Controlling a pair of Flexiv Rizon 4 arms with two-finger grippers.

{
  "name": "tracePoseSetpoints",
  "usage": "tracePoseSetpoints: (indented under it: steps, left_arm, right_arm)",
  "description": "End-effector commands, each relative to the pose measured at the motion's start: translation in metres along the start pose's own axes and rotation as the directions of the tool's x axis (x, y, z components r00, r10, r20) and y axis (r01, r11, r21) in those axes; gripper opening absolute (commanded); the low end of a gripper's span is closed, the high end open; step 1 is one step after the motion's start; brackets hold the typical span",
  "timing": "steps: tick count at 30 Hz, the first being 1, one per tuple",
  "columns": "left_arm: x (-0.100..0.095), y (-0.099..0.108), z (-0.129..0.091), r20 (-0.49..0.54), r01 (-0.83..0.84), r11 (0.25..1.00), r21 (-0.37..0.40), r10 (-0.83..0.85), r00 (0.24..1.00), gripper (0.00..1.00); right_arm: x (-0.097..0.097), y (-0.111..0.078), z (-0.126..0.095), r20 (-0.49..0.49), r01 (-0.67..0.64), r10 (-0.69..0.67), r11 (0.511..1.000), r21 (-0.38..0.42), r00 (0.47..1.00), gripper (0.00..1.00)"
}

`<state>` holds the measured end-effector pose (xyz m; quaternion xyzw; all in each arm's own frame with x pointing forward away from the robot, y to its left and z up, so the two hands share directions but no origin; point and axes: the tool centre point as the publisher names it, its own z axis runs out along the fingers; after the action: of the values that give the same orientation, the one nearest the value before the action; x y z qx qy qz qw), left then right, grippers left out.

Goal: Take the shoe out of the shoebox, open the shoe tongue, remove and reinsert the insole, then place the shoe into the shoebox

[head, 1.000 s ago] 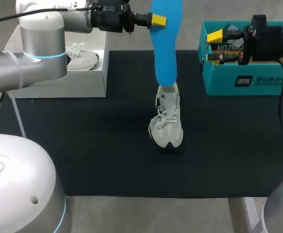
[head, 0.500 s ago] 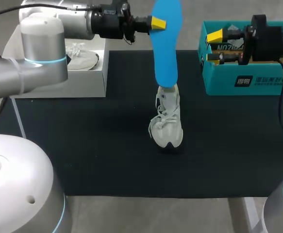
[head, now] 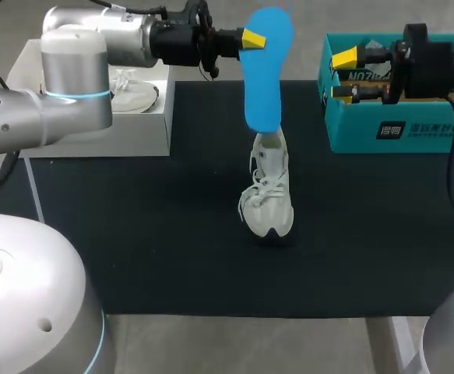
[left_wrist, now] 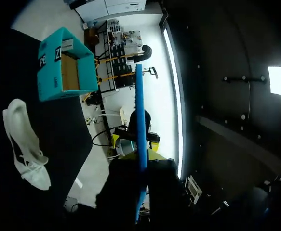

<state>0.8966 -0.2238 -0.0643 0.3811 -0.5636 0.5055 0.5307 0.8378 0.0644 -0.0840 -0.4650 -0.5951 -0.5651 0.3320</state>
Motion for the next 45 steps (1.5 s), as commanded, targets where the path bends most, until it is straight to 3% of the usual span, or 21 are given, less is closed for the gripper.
tracePoseSetpoints:
  steps: [1, 10, 11, 13, 14, 20, 38, 41, 43, 45]
  left_arm:
    - [-0.01, 0.004, 0.007, -0.021, 0.001, 1.0, 0.019, 0.0, 1.0, 0.0]
    - [-0.02, 0.001, 0.025, -0.036, -0.011, 1.0, 0.009, 0.011, 0.999, 0.0]
    - [-0.021, 0.0, 0.026, -0.042, -0.011, 1.0, 0.007, 0.011, 0.999, 0.0]
    - [-0.023, -0.001, 0.027, -0.06, -0.003, 1.0, 0.011, 0.004, 0.998, 0.0]
    - [-0.024, -0.001, 0.027, -0.071, 0.008, 1.0, 0.012, -0.008, 0.997, 0.0]
    - [-0.028, -0.004, 0.029, -0.107, 0.023, 0.999, 0.039, -0.019, 0.994, 0.0]
    - [-0.029, -0.002, 0.051, -0.111, 0.02, 1.0, -0.009, -0.021, 0.994, 0.0]
    - [-0.028, -0.003, 0.052, -0.118, 0.013, 1.0, -0.002, -0.013, 0.993, 0.0]
    - [-0.028, -0.003, 0.053, -0.127, 0.002, 1.0, 0.014, -0.001, 0.992, 0.0]
    - [-0.028, -0.003, 0.053, -0.132, 0.002, 1.0, 0.018, 0.0, 0.991, 0.0]
  right_arm:
    - [-0.003, 0.002, 0.003, 0.003, -0.007, 0.007, 1.0, -0.005, 1.0, 1.0]
    - [-0.007, 0.018, 0.022, 0.02, -0.018, 0.019, 1.0, -0.007, 1.0, 1.0]
    - [-0.007, 0.02, 0.024, 0.017, -0.017, 0.017, 1.0, -0.003, 1.0, 0.8]
    - [-0.007, 0.022, 0.029, 0.01, -0.015, 0.015, 1.0, 0.009, 1.0, 0.67]
    - [-0.007, 0.023, 0.031, 0.009, -0.015, 0.015, 1.0, 0.013, 1.0, 0.55]
    - [-0.009, 0.029, 0.039, -0.002, -0.025, 0.026, 0.999, 0.024, 1.0, 0.33]
    - [-0.011, 0.033, 0.051, -0.022, -0.039, 0.04, 0.999, 0.036, 0.999, 0.2]
    - [-0.011, 0.032, 0.052, -0.024, -0.04, 0.041, 0.999, 0.035, 0.999, 0.12]
    - [-0.011, 0.03, 0.052, -0.025, -0.041, 0.042, 0.999, 0.035, 0.999, 0.0]
    - [-0.011, 0.029, 0.053, -0.027, -0.042, 0.043, 0.998, 0.038, 0.999, 0.0]
